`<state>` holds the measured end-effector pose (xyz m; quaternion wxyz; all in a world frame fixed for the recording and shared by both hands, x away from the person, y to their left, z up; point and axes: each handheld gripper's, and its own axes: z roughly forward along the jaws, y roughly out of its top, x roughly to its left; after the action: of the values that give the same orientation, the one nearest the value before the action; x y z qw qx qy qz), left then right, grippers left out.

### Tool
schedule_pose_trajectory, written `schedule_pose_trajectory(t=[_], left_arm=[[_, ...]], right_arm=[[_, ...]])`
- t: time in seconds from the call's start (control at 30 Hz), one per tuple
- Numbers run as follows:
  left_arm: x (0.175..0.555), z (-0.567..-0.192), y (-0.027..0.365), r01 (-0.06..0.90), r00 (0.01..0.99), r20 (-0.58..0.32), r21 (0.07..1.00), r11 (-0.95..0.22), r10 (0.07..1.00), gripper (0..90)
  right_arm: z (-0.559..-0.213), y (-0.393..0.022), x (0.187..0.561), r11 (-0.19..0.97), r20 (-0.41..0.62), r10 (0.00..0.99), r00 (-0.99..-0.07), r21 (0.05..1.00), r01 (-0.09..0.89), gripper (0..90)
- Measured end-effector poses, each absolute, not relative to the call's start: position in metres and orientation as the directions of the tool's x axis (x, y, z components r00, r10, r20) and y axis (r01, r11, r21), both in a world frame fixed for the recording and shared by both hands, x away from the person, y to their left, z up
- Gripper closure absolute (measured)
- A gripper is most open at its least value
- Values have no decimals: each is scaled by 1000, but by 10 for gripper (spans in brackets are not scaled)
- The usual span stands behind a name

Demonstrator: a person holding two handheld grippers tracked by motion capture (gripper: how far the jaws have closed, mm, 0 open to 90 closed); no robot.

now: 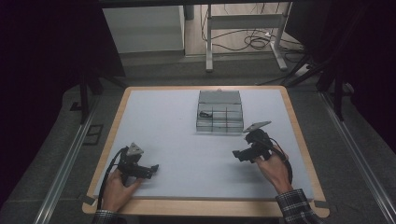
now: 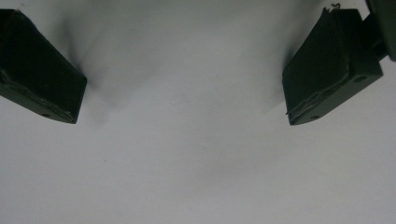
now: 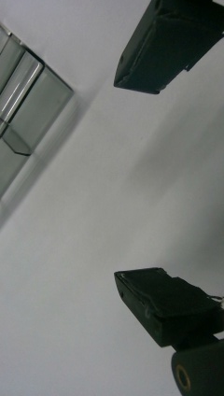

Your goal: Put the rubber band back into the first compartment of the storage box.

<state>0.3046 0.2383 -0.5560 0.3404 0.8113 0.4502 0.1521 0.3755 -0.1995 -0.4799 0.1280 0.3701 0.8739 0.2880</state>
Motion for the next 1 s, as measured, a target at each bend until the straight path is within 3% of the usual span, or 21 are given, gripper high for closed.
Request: schedule_pose_trajectory(t=[0.47,1.0], left_arm=[[305,-556,238,626,549,-59,690,-363,834,0],[305,-556,238,627,549,-59,689,-363,834,0]], right_arm=[[-482,-206,363,608,-86,711,-698,574,549,71],[-484,-230,352,567,-48,740,-670,581,584,71]])
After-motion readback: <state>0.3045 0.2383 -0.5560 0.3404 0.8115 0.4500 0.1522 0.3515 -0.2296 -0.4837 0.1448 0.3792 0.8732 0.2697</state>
